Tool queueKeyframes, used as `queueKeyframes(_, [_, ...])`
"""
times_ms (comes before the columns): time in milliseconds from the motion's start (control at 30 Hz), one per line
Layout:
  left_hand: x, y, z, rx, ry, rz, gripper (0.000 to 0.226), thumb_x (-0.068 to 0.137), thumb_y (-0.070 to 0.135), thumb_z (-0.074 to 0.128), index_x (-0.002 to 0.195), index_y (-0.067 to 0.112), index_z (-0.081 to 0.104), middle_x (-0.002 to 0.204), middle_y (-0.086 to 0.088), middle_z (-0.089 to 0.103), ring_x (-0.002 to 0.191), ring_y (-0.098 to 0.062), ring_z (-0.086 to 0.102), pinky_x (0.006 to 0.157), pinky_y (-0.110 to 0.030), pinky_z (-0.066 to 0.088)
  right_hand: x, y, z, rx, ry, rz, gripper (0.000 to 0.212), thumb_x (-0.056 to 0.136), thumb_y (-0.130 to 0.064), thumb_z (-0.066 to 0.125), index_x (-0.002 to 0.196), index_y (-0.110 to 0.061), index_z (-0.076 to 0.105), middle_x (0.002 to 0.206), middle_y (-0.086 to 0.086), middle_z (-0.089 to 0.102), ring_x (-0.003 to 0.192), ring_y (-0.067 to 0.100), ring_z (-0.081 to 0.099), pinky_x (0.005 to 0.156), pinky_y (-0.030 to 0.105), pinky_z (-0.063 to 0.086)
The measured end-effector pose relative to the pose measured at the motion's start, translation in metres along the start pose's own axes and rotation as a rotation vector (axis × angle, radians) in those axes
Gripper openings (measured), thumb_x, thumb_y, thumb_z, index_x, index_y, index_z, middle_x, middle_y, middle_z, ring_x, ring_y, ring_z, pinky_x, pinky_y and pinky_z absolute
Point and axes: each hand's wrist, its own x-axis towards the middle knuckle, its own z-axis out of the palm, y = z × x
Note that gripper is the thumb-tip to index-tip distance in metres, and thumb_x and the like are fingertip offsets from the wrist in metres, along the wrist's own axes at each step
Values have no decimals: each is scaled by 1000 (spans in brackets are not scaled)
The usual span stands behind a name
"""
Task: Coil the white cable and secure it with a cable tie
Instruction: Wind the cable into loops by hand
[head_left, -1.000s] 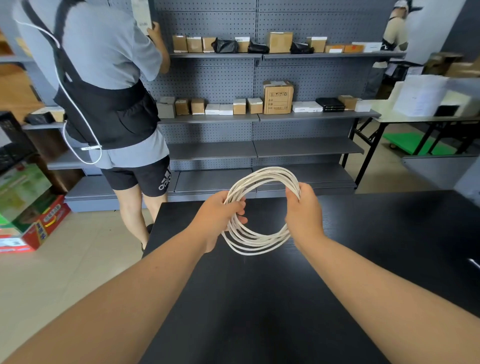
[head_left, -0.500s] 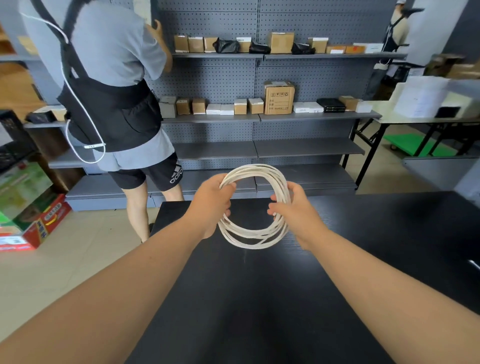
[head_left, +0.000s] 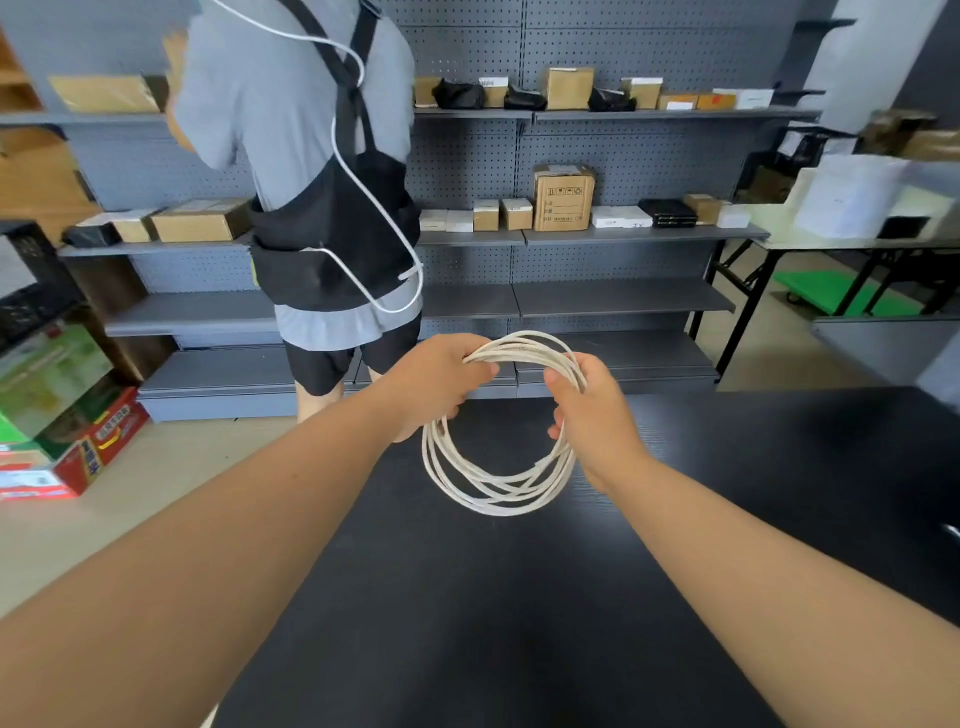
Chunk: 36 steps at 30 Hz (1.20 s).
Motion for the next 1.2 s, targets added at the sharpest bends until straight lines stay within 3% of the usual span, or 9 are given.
queueKeyframes(233, [2, -13, 11, -280, 31, -40, 9, 89, 17, 60, 81, 18, 63, 63, 3, 49, 50, -10, 40, 50, -20, 37, 4, 10, 4, -117, 109, -95, 9, 95, -27, 42, 88, -31, 45, 62, -8, 43, 59, 16, 40, 64, 35, 38])
queueKeyframes(400, [2, -25, 17, -334, 113, -75, 23, 86, 26, 65, 107, 16, 63, 86, 2, 62, 72, -14, 59, 83, -34, 49, 5, 13, -2, -77, 231, -62, 4, 96, -27, 41, 94, -27, 43, 65, -8, 44, 58, 16, 39, 65, 35, 38])
queueKeyframes(467, [1, -29, 21, -198, 227, -29, 50, 86, 36, 64, 131, 22, 48, 117, 3, 58, 104, -13, 57, 97, -32, 42, 6, 9, -5, -103, 256, -41, 4, 97, -27, 39, 96, -25, 43, 68, -7, 45, 60, 17, 42, 65, 37, 42])
queueKeyframes(567, [-12, -34, 29, 241, 326, 198, 84, 82, 44, 64, 148, 19, 18, 149, 1, 28, 137, -11, 26, 111, -26, 23, 8, 4, -9, -141, 287, 2, 7, 98, -25, 38, 100, -20, 44, 73, -6, 46, 71, 23, 48, 74, 45, 51])
queueKeyframes(667, [-21, -44, 38, 823, 391, 580, 102, 72, 64, 58, 147, 9, 17, 154, -12, 21, 143, -25, 15, 117, -36, 12, 11, 0, -10, -169, 300, 34, 14, 98, -25, 38, 104, -16, 46, 73, -5, 46, 74, 23, 48, 78, 46, 51])
queueKeyframes(767, [-19, -57, 49, 1170, 345, 735, 117, 60, 72, 61, 146, 6, 17, 153, -19, 21, 142, -32, 13, 118, -44, 7, 13, -4, -9, -160, 311, 47, 12, 98, -25, 39, 101, -16, 46, 74, -6, 46, 73, 22, 48, 77, 44, 49])
queueKeyframes(933, [-9, -71, 65, 1291, 533, 853, 105, 69, 51, 69, 147, 10, 12, 150, -18, 19, 146, -30, -8, 117, -46, 4, 13, -14, -2, -79, 279, 63, 8, 97, -24, 40, 97, -18, 46, 75, -6, 48, 74, 19, 47, 80, 43, 48])
queueKeyframes(1100, [-1, -63, 57, 1210, 708, 831, 62, 85, 7, 35, 143, 4, 13, 150, -25, 23, 139, -40, 19, 116, -48, 10, 11, -19, -5, -298, 161, -57, 13, 98, -26, 38, 96, -17, 48, 71, -4, 48, 71, 23, 48, 76, 51, 52])
queueKeyframes(1200, [1, -60, 48, 1216, 681, 784, 74, 81, 14, 51, 143, 0, 13, 147, -25, 20, 139, -40, 19, 116, -48, 9, 9, -20, -8, -486, 62, -163, 17, 98, -26, 37, 94, -14, 48, 67, 1, 48, 69, 30, 51, 67, 46, 51])
